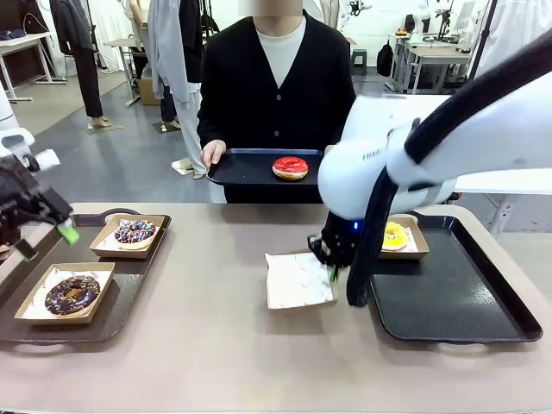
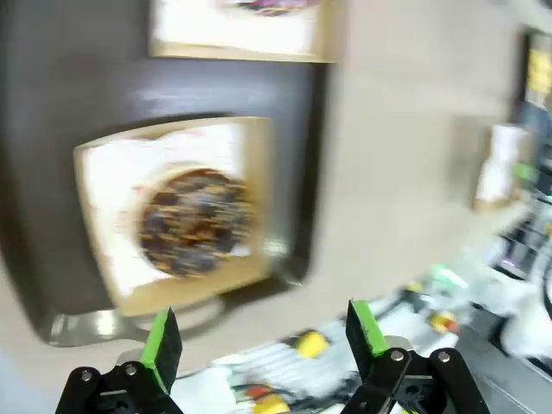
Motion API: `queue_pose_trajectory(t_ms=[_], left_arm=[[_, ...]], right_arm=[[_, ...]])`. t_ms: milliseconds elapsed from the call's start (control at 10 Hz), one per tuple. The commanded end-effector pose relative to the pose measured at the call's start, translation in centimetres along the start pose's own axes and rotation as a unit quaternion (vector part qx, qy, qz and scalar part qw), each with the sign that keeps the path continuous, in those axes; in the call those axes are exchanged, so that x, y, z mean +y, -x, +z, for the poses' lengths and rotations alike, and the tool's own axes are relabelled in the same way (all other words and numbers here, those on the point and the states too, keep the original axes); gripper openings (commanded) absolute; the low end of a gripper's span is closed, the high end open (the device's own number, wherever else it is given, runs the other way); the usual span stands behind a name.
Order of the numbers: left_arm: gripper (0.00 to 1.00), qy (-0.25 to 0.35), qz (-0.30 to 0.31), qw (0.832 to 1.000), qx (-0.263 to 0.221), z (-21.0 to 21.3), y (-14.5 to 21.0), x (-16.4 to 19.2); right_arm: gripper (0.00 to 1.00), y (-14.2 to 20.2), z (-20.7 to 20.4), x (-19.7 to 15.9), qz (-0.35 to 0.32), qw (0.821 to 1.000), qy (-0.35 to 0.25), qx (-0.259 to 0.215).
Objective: Individually package the donuts and arrange them on the tray.
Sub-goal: Place the picked Paper togo box on the Handle tray while simultaneously picking up another Paper togo box from the table with the other hand.
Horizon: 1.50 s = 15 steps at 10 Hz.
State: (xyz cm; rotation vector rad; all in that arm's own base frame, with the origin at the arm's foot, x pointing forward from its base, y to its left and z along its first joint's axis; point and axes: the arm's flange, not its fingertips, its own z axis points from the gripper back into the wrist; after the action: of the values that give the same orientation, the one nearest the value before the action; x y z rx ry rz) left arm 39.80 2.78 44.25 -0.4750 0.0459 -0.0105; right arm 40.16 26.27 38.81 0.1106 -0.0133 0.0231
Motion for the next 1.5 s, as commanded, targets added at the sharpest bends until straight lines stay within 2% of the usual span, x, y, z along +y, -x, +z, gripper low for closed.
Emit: queue_pose_trajectory(t_ms=[0, 200, 300, 500, 900, 1100, 1400], left_arm=[[1.0, 0.14, -0.015, 0.99, -0.031, 4.3, 2.7, 0.2], [1.0, 0.248, -0.042, 0.967, -0.047, 7.1, 5.3, 1.2], [1.0, 0.278, -0.046, 0.958, -0.055, 8.2, 6.6, 1.9], [1.0, 0.344, -0.037, 0.936, -0.068, 9.5, 7.5, 5.7], [1.0, 0.401, -0.032, 0.911, -0.089, 8.4, 7.9, 12.8], [1.0, 0.411, -0.001, 0.908, -0.082, 7.5, 7.7, 15.6], [1.0, 0.406, 0.037, 0.909, -0.087, 7.0, 8.5, 17.4]], right_arm=[[0.0, -1.7, 4.0, -0.1, 0.005, 1.0, -0.011, 0.01], [0.0, -4.3, 7.8, 0.0, 0.01, 0.999, -0.028, 0.029], [0.0, -5.8, 9.2, 0.1, 0.008, 0.999, -0.032, 0.043], [0.0, -9.4, 11.1, 0.5, 0.021, 0.998, -0.023, 0.059], [0.0, -15.2, 11.8, 0.6, 0.025, 0.997, -0.029, 0.07], [0.0, -16.9, 10.9, 0.5, 0.025, 0.996, -0.029, 0.08], [0.0, -18.3, 9.1, 0.0, 0.011, 0.995, -0.027, 0.094]])
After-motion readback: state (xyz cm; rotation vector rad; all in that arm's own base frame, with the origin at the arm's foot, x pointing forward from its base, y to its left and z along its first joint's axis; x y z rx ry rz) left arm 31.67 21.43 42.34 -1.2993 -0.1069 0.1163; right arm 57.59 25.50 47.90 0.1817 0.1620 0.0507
